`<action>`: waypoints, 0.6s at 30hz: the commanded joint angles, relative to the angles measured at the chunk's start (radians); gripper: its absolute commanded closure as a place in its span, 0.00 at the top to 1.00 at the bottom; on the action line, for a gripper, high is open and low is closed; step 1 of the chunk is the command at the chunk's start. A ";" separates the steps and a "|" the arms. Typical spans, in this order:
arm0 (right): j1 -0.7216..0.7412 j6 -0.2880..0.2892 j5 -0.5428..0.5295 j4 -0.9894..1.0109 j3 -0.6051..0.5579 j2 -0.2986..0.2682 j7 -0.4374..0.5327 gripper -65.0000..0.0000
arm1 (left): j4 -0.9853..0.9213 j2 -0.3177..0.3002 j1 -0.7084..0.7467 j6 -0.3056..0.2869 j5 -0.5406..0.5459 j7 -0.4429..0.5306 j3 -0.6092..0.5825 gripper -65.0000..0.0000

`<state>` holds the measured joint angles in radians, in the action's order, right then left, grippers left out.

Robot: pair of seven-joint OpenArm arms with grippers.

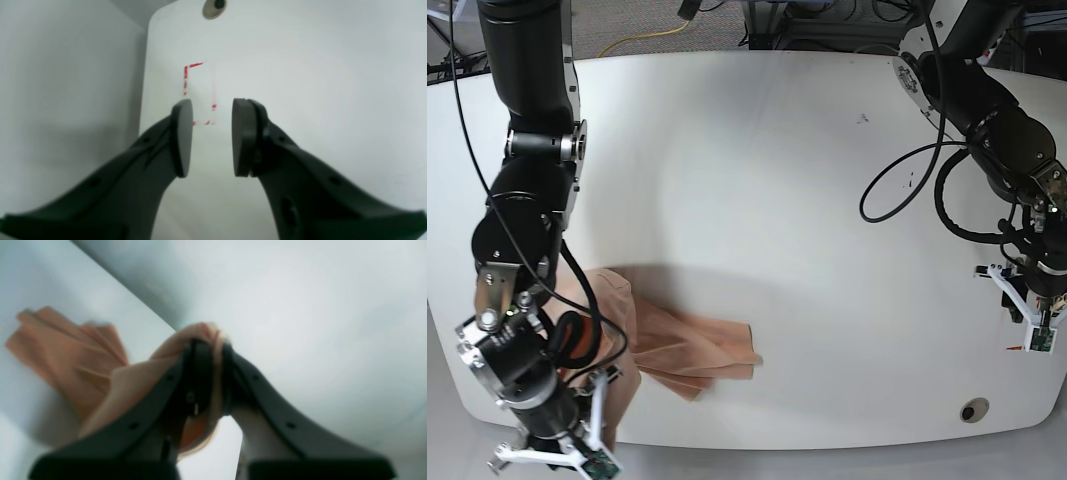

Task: Fold the T-shirt properly
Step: 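Lift the shirt with the right gripper and release the left gripper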

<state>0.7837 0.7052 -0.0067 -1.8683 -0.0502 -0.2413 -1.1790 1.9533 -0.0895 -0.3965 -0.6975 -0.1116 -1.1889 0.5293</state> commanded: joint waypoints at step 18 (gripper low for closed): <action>0.480 -0.007 0.006 0.144 -0.188 0.369 0.040 0.00 | 0.010 -0.160 -0.052 -0.001 0.002 0.017 0.191 0.29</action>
<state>1.1839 0.7071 -0.0139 -1.7267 -0.2428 0.1101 -1.1625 1.9488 -0.2363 -0.4263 -0.6971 -0.1204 -1.1923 0.7181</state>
